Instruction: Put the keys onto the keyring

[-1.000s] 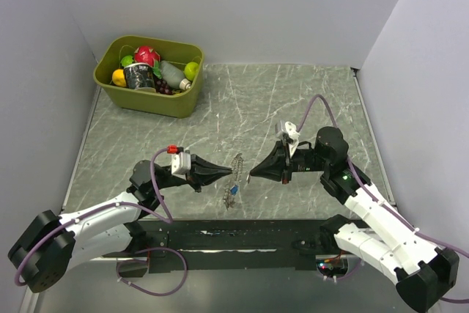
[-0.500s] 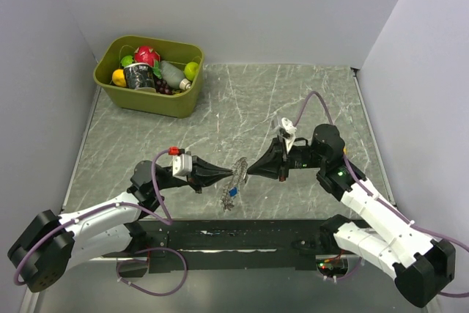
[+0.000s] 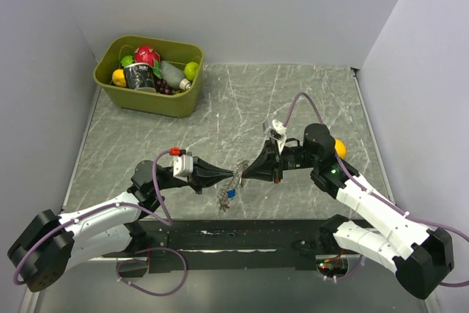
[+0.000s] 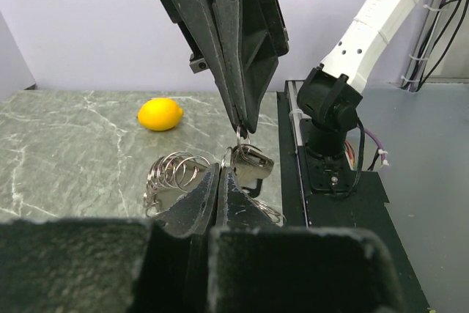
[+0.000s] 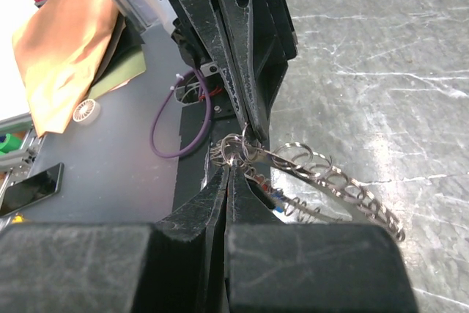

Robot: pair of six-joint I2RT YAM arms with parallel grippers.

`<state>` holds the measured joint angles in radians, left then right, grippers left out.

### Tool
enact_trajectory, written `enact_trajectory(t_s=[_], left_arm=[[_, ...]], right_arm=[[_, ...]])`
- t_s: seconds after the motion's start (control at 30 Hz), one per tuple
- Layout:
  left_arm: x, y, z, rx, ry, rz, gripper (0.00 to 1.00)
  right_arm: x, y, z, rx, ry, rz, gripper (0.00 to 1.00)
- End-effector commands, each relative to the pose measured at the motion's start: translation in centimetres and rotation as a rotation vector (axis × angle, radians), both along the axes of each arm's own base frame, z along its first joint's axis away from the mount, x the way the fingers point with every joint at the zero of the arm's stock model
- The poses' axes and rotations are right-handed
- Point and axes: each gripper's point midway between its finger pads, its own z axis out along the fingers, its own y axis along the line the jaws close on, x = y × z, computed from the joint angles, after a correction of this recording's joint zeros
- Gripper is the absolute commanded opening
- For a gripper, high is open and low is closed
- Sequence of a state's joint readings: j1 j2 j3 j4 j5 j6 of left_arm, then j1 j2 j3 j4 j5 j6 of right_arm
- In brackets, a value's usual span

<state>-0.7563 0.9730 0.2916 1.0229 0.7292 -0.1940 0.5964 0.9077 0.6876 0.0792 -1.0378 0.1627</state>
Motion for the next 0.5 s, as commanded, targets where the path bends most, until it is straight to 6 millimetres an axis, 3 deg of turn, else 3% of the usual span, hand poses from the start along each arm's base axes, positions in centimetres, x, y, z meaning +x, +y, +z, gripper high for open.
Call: enact_trajectory(t_s=[0.0, 0.47], left_arm=[[-0.36, -0.11, 3.60, -0.077, -0.118, -0.013, 0.01], [-0.69, -0.21, 3.65, -0.076, -0.122, -0.024, 0.01]], right_arm=[[0.34, 0.47, 2.63, 0.052, -0.079, 0.004, 0.00], [0.68, 0.71, 2.30, 0.040, -0.056, -0.012, 0.00]])
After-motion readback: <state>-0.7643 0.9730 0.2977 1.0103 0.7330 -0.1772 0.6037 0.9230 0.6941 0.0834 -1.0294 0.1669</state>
